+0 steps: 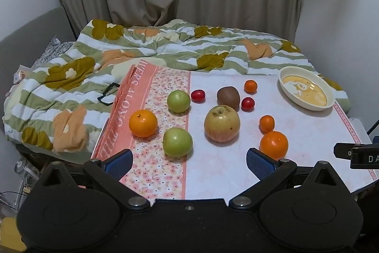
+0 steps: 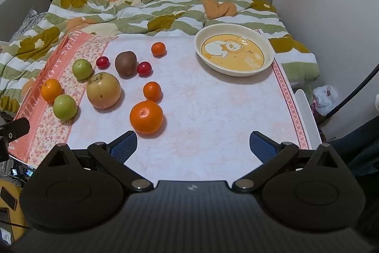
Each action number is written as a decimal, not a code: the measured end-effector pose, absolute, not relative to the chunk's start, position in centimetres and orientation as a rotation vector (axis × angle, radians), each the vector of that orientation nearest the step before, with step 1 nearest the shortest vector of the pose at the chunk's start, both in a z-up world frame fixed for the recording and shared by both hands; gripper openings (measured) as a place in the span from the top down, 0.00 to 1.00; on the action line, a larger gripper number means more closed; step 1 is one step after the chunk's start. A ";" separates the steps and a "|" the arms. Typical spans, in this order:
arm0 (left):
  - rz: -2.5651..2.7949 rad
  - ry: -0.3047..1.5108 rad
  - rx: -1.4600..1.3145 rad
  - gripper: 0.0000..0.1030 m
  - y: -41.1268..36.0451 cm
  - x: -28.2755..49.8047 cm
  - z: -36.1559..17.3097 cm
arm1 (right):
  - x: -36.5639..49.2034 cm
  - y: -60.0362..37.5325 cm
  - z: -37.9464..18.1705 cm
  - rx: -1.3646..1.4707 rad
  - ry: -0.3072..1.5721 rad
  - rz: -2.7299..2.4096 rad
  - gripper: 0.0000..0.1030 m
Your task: Organize fruits
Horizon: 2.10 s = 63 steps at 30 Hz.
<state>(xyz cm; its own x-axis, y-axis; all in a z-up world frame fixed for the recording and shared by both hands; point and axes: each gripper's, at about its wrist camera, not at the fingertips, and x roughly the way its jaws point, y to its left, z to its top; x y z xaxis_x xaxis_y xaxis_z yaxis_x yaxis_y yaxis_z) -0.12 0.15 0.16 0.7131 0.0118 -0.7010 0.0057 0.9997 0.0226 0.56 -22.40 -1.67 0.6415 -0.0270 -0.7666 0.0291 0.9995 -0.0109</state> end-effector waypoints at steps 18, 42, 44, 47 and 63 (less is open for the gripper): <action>0.007 0.754 0.039 0.00 -0.5 -0.4 0.3 | 0.4 -22.3 -1.2 0.004 0.872 -0.029 0.00; 0.005 0.753 0.035 0.00 -0.6 -0.3 0.3 | 1.1 -22.2 -1.4 0.003 0.874 -0.026 0.00; 0.006 0.755 0.035 0.00 -0.6 -0.2 0.4 | 1.0 -22.2 -1.4 0.004 0.874 -0.025 0.00; 0.001 0.751 0.032 0.00 -0.5 -0.1 0.4 | 1.0 -22.2 -1.4 0.004 0.875 -0.024 0.00; 0.002 0.755 0.030 0.00 -0.3 0.1 0.3 | 1.1 -22.1 -1.3 0.005 0.873 -0.025 0.00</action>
